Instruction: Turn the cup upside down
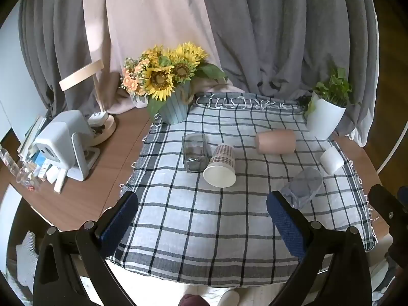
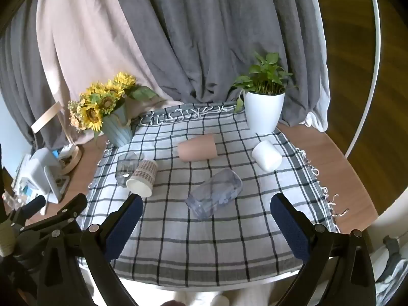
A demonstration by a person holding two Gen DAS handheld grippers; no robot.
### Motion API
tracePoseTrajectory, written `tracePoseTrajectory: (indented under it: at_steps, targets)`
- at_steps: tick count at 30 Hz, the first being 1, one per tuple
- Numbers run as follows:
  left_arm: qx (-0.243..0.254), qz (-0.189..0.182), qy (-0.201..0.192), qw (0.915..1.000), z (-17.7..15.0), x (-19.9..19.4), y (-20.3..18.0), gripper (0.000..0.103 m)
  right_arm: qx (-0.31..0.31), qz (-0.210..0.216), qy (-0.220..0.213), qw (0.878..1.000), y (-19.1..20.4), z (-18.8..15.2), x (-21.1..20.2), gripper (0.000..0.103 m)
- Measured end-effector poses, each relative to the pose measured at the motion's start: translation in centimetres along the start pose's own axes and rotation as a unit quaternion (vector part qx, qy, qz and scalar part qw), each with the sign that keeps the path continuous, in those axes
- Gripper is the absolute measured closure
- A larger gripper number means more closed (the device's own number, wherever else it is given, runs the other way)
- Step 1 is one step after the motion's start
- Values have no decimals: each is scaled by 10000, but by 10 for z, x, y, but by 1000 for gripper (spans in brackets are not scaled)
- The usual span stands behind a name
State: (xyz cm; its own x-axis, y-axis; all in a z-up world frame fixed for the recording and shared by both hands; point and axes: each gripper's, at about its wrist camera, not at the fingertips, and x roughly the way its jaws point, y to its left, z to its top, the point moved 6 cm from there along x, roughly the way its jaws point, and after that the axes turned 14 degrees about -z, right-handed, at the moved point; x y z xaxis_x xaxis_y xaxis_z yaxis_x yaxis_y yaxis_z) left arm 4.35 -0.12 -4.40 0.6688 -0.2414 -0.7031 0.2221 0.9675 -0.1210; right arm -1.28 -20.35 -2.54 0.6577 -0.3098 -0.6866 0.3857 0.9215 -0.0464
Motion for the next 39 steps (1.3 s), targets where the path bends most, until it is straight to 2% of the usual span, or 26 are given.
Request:
tracePoseTrajectory:
  at_steps: [8, 21, 39]
  targets:
    - [96, -124, -55, 9999, 13, -7, -5, 0, -60, 4, -23, 10000, 0, 1, -2, 2]
    - [137, -189, -139, 9996, 2, -7, -9, 0, 6, 30, -28, 10000, -1, 1, -1, 2]
    - [101, -199, -135, 9997, 3, -10, -8, 0, 22, 51, -46, 10000, -1, 0, -4, 2]
